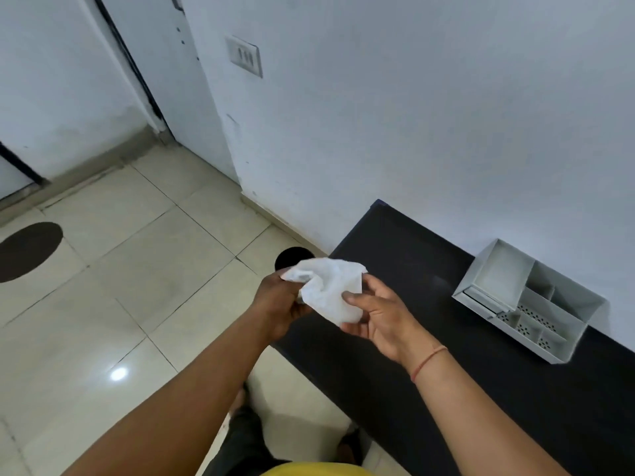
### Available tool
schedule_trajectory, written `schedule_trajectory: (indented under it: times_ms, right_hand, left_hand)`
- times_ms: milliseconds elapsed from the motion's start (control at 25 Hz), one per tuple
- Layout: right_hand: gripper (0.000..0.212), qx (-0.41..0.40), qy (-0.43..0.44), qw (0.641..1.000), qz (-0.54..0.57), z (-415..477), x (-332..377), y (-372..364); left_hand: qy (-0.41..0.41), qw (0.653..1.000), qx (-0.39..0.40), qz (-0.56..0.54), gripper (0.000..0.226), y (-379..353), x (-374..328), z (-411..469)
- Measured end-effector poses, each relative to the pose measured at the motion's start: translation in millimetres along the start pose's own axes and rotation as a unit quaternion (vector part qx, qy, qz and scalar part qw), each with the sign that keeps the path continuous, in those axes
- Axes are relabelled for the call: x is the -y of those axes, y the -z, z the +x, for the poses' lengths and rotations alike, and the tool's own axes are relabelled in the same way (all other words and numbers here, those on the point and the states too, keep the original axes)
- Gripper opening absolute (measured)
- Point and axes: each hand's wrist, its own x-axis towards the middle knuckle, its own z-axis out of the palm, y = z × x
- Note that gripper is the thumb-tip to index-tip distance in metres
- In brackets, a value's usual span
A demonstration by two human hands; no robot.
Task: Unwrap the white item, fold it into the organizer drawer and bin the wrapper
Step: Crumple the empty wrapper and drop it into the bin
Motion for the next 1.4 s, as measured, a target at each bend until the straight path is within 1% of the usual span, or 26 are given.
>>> schedule_trajectory:
  times_ms: [40, 80, 120, 160, 200, 280, 320, 400, 480, 520, 560, 600, 640, 720, 760, 800, 840, 920, 1000, 1080, 1160, 1240, 1280, 1400]
  right_hand:
    - [0.054, -0.012, 0.025, 0.999, 0.023, 9.7, 2.9, -18.9]
    - [0.056, -0.03, 0.045, 0.998, 0.031, 23.5, 5.6, -41.5]
    - [0.056, -0.047, 0.057, 0.997, 0.033, 38.7, 7.5, -65.2]
    - [0.053, -0.061, 0.066, 0.996, 0.028, 53.4, 9.7, -90.9]
    - [0.047, -0.074, 0.072, 0.995, 0.016, 67.8, 11.6, -116.8]
    - [0.038, -0.095, 0.081, 0.992, -0.019, 96.5, 12.1, -162.8]
    - [0.036, -0.102, 0.086, 0.99, -0.041, 107.7, 13.0, -182.0]
    - [0.032, -0.108, 0.102, 0.986, -0.08, 124.5, 17.9, -214.5]
    - [0.03, -0.125, 0.132, 0.975, -0.13, 135.8, 25.3, -243.8]
    - [0.029, -0.136, 0.168, 0.958, -0.191, 141.6, 26.6, -253.7]
    - [0.027, -0.145, 0.206, 0.929, -0.27, 148.0, 25.8, -259.8]
    - [0.026, -0.152, 0.231, 0.897, -0.345, 153.7, 24.7, -262.5]
    - [0.024, -0.171, 0.24, 0.87, -0.395, 160.1, 25.1, -260.7]
    - [0.018, -0.23, 0.247, 0.843, -0.418, 172.2, 29.9, -246.7]
    - [0.016, -0.269, 0.25, 0.833, -0.413, 179.8, 33.2, -236.0]
    - [0.015, -0.307, 0.237, 0.832, -0.396, 190.2, 34.4, -223.3]
    - [0.015, -0.335, 0.206, 0.846, -0.361, 201.7, 34.4, -210.4]
    - [0.016, -0.367, 0.132, 0.89, -0.239, 227.0, 36.0, -190.6]
    - [0.013, -0.385, 0.1, 0.906, -0.147, 257.6, 36.0, -175.7]
    - [0.011, -0.397, 0.079, 0.911, -0.083, 291.4, 37.2, -165.1]
    - [0.007, -0.42, 0.026, 0.907, -0.028, 328.6, 33.5, -155.1]
    - [0.021, -0.437, -0.026, 0.899, 0.011, 365.7, 21.8, -145.3]
    - [0.024, -0.441, -0.045, 0.896, 0.026, 384.6, 13.7, -141.2]
    - [0.011, -0.43, -0.085, 0.895, 0.082, 438.1, -9.5, -129.1]
  left_hand:
    - [-0.032, 0.989, -0.052, 0.134, 0.02, 8.3, -3.7, 6.9]
    - [-0.066, 0.964, -0.079, 0.244, 0.02, 20.6, -10.4, 14.3]
    - [-0.09, 0.941, -0.089, 0.314, 0.022, 34.4, -20.2, 21.8]
    - [-0.105, 0.93, -0.086, 0.342, 0.023, 48.9, -32.9, 28.8]
    - [-0.11, 0.927, -0.076, 0.352, 0.025, 65.2, -46.6, 37.0]
    - [-0.106, 0.931, -0.034, 0.347, 0.027, 99.0, -75.0, 57.0]
    - [-0.093, 0.941, -0.009, 0.326, 0.029, 114.5, -88.7, 65.7]
    - [-0.037, 0.973, 0.034, 0.226, 0.035, 142.6, -119.0, 82.2]
    - [0.029, 0.987, 0.105, 0.12, 0.03, 165.1, -149.3, 98.5]
    - [0.056, 0.986, 0.133, 0.086, 0.031, 171.8, -160.4, 105.7]
    - [0.08, 0.982, 0.154, 0.068, 0.036, 173.9, -169.4, 113.1]
    - [0.098, 0.978, 0.168, 0.069, 0.045, 172.6, -174.5, 123.0]
    - [0.112, 0.973, 0.184, 0.081, 0.056, 168.1, -177.3, 133.2]
    - [0.132, 0.964, 0.204, 0.107, 0.071, 156.9, -177.0, 152.8]
    - [0.144, 0.959, 0.213, 0.116, 0.075, 150.5, -176.7, 164.6]
    - [0.152, 0.956, 0.218, 0.123, 0.075, 144.6, -177.3, 175.4]
    - [0.154, 0.956, 0.212, 0.131, 0.073, 139.9, -177.7, 186.6]
    - [0.145, 0.962, 0.169, 0.16, 0.063, 134.4, -179.9, 212.7]
    - [0.136, 0.966, 0.123, 0.181, 0.056, 135.3, -181.5, 246.6]
    - [0.139, 0.967, 0.092, 0.191, 0.053, 140.5, -179.0, 286.6]
    - [0.159, 0.963, 0.073, 0.206, 0.05, 143.6, -174.5, 325.8]
    - [0.181, 0.956, 0.06, 0.224, 0.049, 143.7, -166.8, 362.0]
    - [0.19, 0.952, 0.054, 0.236, 0.049, 143.4, -160.7, 380.2]
    - [0.214, 0.937, 0.047, 0.272, 0.048, 143.5, -133.1, 435.6]
